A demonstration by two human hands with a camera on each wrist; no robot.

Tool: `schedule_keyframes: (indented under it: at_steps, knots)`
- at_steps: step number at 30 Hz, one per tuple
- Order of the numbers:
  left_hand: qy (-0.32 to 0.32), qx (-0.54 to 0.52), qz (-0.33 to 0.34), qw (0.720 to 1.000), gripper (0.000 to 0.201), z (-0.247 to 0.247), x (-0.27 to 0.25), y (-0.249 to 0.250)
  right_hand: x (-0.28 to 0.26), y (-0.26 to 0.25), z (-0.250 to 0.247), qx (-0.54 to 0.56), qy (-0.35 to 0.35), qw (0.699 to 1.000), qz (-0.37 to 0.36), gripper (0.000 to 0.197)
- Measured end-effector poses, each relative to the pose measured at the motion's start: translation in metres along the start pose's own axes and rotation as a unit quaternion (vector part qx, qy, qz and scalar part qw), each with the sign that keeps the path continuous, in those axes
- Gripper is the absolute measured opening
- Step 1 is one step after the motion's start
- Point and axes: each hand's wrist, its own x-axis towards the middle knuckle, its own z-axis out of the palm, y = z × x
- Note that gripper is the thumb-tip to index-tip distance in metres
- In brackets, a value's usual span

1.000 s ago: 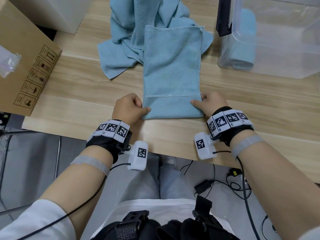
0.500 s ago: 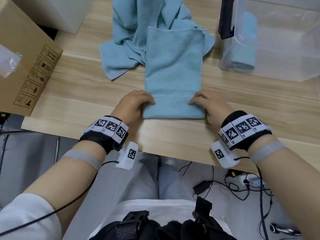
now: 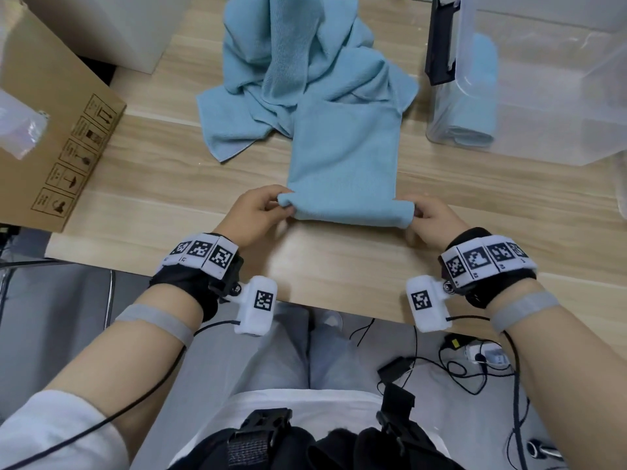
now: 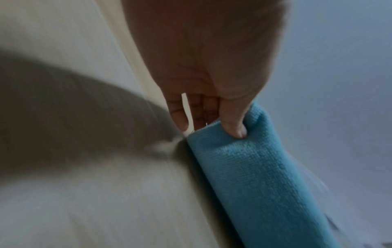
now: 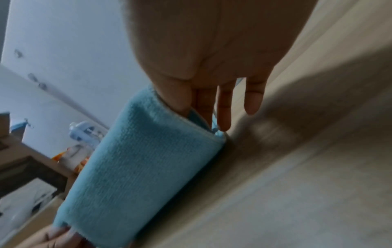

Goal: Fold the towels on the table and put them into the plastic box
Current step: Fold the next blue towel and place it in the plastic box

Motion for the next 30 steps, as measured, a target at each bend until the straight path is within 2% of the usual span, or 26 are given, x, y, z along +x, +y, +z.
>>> schedule_keyframes:
  at_steps: [2,5,8,11,15,18,20,23,25,27,30]
  knots:
    - [0.005,-0.034,-0.028,0.999,0.016,0.001,-0.001,0.0,-0.004,-0.004,0.001,0.081,0.0,0.996,0.043,0.029]
    - [-0.001,-0.041,-0.061,0.997,0.006,0.005,0.003,-0.001,0.0,-0.004,0.004,0.119,0.012,0.991,0.063,0.028]
    - [0.015,0.003,-0.092,0.996,0.036,0.007,0.01,-0.002,0.007,-0.005,0.006,0.135,0.03,0.985,0.106,0.03]
    - [0.04,0.034,-0.105,0.993,0.017,0.01,0.018,-0.002,0.014,-0.012,0.001,0.159,0.014,0.978,0.135,0.024]
    - [0.065,0.075,-0.102,0.99,0.014,0.012,0.026,-0.001,0.016,-0.013,-0.002,0.131,-0.01,0.982,0.133,0.029]
    - [0.107,0.103,-0.089,0.985,0.016,0.014,0.028,0.003,0.021,-0.003,0.003,-0.007,0.061,0.992,0.11,0.037]
    - [0.13,0.13,-0.073,0.98,0.019,0.015,0.027,0.004,0.023,0.0,0.006,-0.072,0.081,0.989,0.103,0.047]
    - [0.131,0.177,-0.003,0.975,0.028,0.009,0.028,0.003,0.022,0.002,0.007,-0.124,0.093,0.985,0.075,0.051]
    - [0.088,0.206,0.081,0.971,0.031,0.004,0.03,0.003,0.02,0.0,0.005,-0.171,0.107,0.979,0.029,0.048]
    - [0.034,0.252,0.155,0.955,0.025,-0.002,0.031,0.002,0.017,-0.003,0.003,-0.233,0.112,0.964,-0.059,0.04]
    - [-0.035,0.327,0.185,0.926,0.047,-0.01,0.033,-0.003,0.012,-0.001,0.001,-0.291,0.051,0.939,-0.174,0.03]
